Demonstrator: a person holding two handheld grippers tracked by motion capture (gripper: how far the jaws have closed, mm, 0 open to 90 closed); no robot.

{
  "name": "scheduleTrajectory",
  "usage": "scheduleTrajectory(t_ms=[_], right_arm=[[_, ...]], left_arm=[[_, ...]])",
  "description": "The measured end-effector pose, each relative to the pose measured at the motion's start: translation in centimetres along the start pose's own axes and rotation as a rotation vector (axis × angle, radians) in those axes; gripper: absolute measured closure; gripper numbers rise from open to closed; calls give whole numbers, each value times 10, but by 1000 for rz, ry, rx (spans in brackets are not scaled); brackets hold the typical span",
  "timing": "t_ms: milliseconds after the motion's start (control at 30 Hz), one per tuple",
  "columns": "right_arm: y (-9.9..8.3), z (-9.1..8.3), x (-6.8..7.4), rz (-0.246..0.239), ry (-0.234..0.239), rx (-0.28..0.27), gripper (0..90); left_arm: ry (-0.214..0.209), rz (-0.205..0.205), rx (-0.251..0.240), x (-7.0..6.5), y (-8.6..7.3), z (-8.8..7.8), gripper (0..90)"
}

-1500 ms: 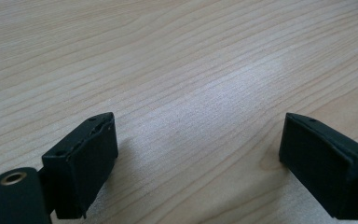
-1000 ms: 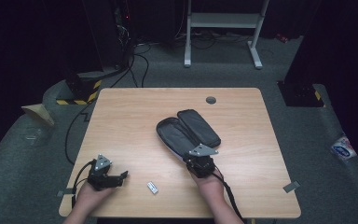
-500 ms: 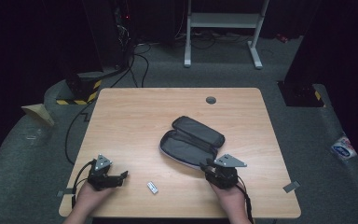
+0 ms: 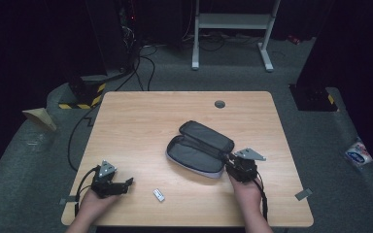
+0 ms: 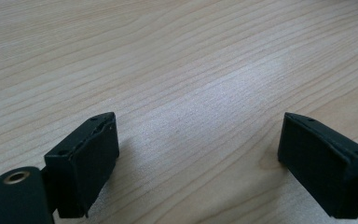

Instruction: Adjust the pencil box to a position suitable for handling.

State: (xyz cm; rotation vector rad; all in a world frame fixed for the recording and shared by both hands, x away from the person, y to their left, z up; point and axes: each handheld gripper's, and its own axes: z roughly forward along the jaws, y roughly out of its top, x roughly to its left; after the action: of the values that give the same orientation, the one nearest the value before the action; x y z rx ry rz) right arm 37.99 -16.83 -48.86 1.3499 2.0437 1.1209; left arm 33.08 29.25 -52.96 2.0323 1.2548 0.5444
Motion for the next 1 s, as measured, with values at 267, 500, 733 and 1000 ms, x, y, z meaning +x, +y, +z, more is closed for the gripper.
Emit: scheduleTrajectory(t_ms=[267,500,733,1000], right_arm=[[5,20,-5,-5,-44,35,737],[24,36,-10,-29,-67,52,756],[43,52,-21,-26,-98,78,750],[27,17,-16,20,-37,33,605]], left_arm=[[4,2,-4,0,-1,-1,134],[-1,4,-4,0,0,0,134],[0,4,-4,0,0,0,135],[-1,4,-4,0,0,0,135]])
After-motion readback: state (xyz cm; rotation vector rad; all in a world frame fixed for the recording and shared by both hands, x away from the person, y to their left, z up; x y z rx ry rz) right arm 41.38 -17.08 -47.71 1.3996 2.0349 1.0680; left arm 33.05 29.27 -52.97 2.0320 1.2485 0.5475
